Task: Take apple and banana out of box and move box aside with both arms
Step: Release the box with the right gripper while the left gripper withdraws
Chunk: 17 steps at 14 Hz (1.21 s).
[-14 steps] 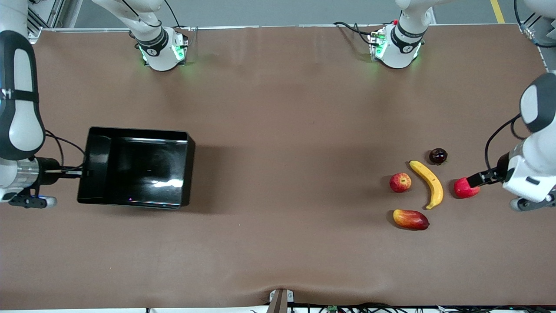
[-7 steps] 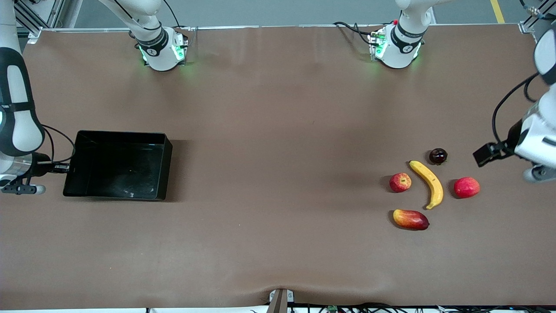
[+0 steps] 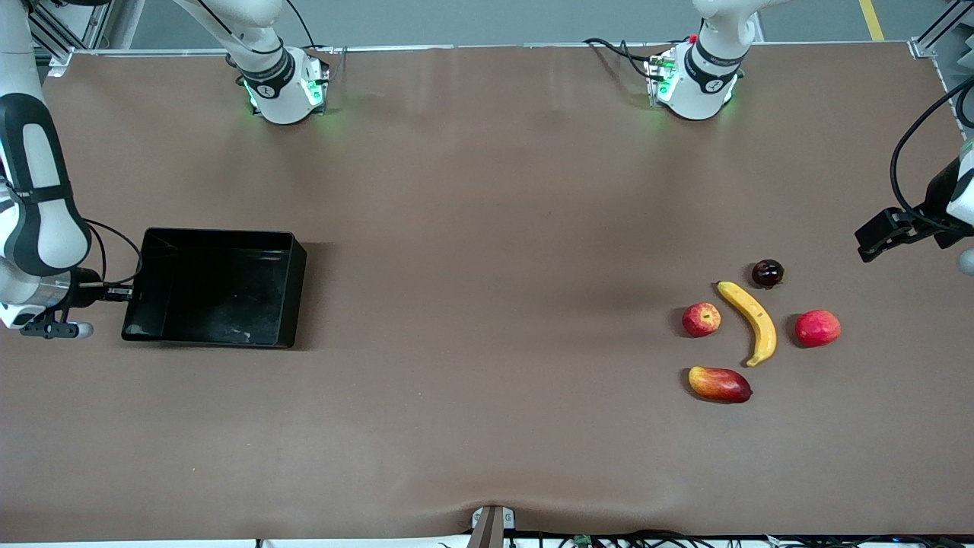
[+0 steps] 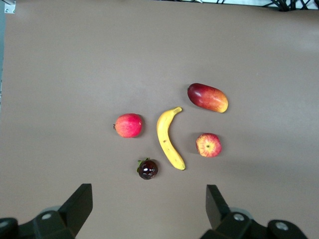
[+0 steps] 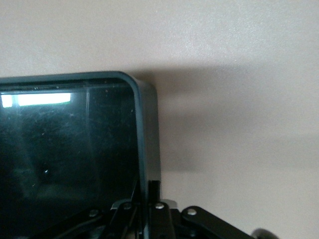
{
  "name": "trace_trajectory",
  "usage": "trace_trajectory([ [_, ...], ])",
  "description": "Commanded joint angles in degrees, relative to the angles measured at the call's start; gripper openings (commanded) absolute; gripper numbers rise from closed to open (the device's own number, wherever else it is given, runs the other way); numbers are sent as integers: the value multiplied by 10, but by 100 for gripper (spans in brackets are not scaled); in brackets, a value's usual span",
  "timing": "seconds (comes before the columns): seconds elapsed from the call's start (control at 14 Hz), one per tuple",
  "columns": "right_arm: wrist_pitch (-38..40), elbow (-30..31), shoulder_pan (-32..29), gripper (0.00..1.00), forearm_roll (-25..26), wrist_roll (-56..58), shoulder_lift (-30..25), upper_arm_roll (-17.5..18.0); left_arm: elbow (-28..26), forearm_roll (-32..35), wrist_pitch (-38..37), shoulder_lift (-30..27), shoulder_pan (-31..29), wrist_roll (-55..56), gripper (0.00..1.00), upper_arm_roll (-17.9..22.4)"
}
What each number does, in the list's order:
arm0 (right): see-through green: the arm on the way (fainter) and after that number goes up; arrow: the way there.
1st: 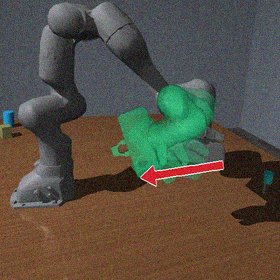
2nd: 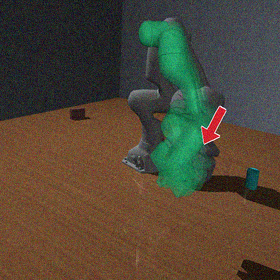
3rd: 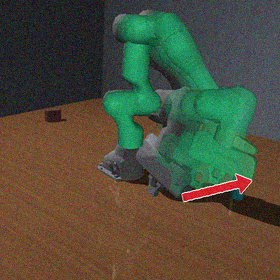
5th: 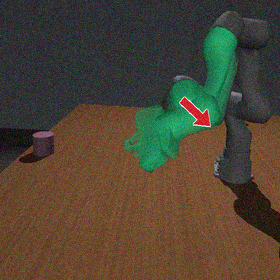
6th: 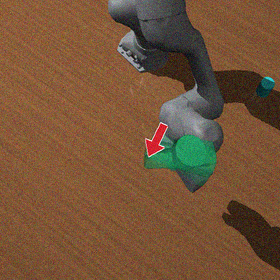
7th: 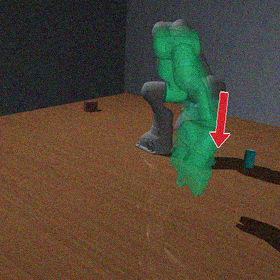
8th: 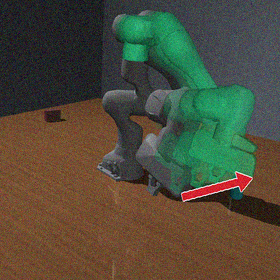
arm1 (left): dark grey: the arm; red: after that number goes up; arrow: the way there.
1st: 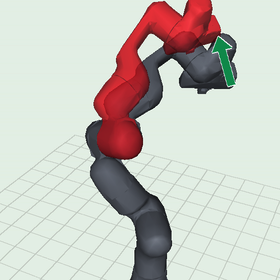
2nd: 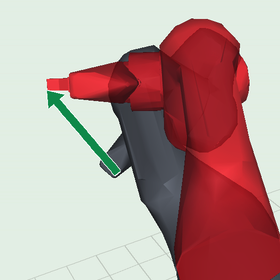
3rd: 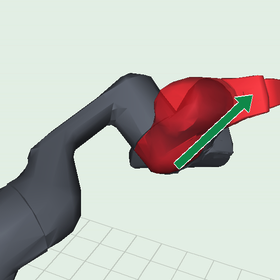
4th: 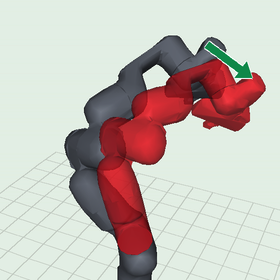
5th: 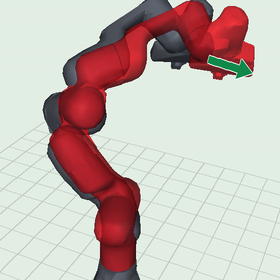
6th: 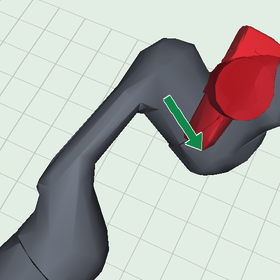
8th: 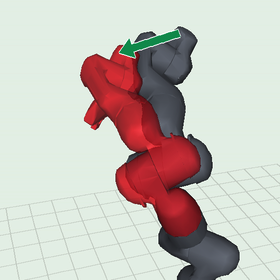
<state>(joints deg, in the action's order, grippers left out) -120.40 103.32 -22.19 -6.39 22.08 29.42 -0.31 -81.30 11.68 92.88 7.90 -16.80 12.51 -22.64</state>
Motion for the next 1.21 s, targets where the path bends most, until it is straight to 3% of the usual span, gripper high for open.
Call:
trace_trajectory([
  [0.0, 14, -5, -11, 100, 0, 9, -4, 14, -12, -13, -18, -21, -9, -26, 100, -2],
  [0.29, 90, -101, -6, 100, -9, 9, -4, 19, -27, -38, -23, -47, 5, -35, 100, 20],
  [0.57, 175, -246, 48, 100, 4, 9, -4, 20, -72, -75, -23, -83, 124, -41, 100, 135],
  [0.71, 198, -300, 85, 100, 52, 2, -4, 20, -97, -88, -23, -104, 153, -40, 100, 162],
  [1.0, 292, -328, 143, 100, 60, -179, -37, 22, -129, -122, -23, -134, 164, -33, 100, 172],
  [1.14, 332, -322, 151, 100, 53, -213, -91, 22, -139, -122, -23, -146, 167, -34, 100, 172],
])
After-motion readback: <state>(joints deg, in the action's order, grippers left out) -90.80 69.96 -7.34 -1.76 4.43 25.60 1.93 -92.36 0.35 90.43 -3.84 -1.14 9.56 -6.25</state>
